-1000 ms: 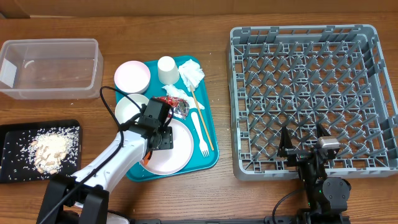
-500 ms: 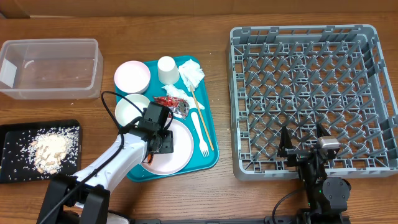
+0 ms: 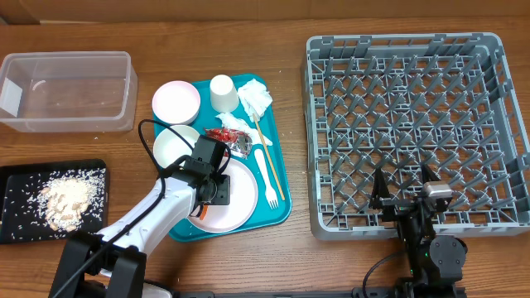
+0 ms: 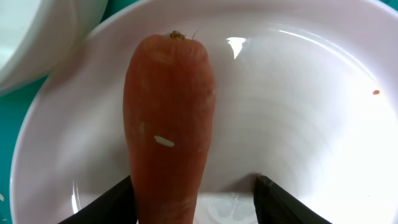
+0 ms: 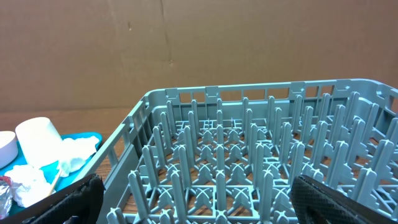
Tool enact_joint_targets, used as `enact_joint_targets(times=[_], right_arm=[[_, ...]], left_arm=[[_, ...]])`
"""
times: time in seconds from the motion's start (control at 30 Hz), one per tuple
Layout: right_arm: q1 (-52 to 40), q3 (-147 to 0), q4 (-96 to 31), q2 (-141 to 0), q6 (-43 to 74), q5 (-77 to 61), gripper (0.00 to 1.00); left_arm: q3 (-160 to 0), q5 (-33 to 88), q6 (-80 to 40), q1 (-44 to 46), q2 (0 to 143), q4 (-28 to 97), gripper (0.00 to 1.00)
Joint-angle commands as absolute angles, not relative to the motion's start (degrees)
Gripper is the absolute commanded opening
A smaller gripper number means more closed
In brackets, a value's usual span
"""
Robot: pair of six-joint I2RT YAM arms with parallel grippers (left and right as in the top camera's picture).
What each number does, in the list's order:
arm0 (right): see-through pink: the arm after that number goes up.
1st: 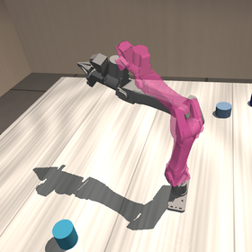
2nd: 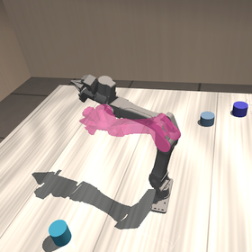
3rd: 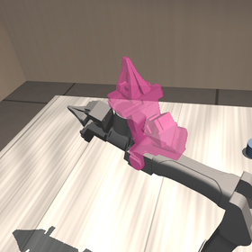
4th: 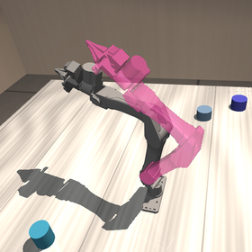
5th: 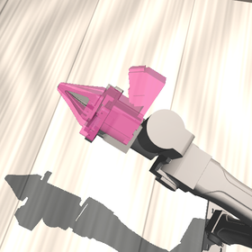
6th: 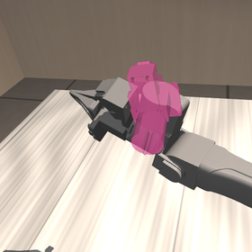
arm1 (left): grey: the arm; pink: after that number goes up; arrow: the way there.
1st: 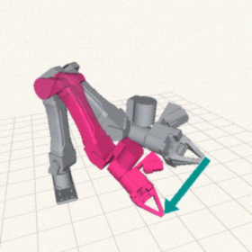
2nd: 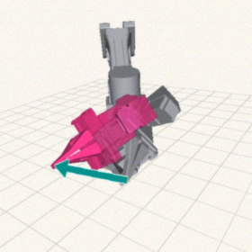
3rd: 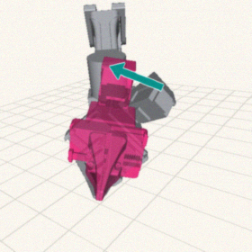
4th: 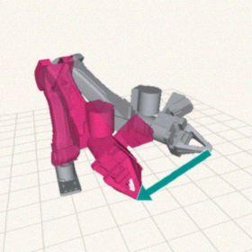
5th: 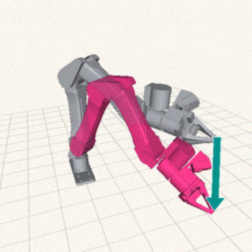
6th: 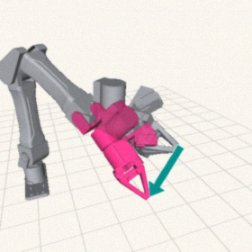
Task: Sort waste into correct bins and load items into the dishwasher rack
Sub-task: 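Grasp the carrot with the left gripper and lift it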
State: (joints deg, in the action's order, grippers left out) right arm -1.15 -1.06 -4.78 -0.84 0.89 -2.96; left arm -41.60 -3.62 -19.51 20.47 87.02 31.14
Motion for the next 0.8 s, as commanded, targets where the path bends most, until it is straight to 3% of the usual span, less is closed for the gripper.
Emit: enact_joint_targets(times=[0.0, 0.07, 0.2, 0.57, 0.77], right_arm=[[-0.9, -0.5, -4.6, -0.2, 1.1, -2.6, 1.0], [-0.9, -0.5, -4.6, -0.2, 1.1, -2.6, 1.0], [-0.9, -0.5, -4.6, -0.2, 1.1, -2.6, 1.0], [-0.9, -0.5, -4.6, -0.2, 1.1, -2.6, 1.0], [-0.9, -0.5, -4.6, -0.2, 1.1, -2.6, 1.0]], left_arm=[[-41.8, -2.1, -18.1, 20.3, 87.0, 30.3, 0.61], [-41.8, -3.3, -17.9, 20.3, 87.0, 29.9, 0.58], [-41.8, -6.3, -17.8, 20.3, 87.0, 29.1, 0.43], [-41.8, -6.4, -17.7, 20.3, 87.0, 30.0, 0.28], [-44.0, -5.6, -18.0, 20.3, 87.0, 32.2, 0.15]])
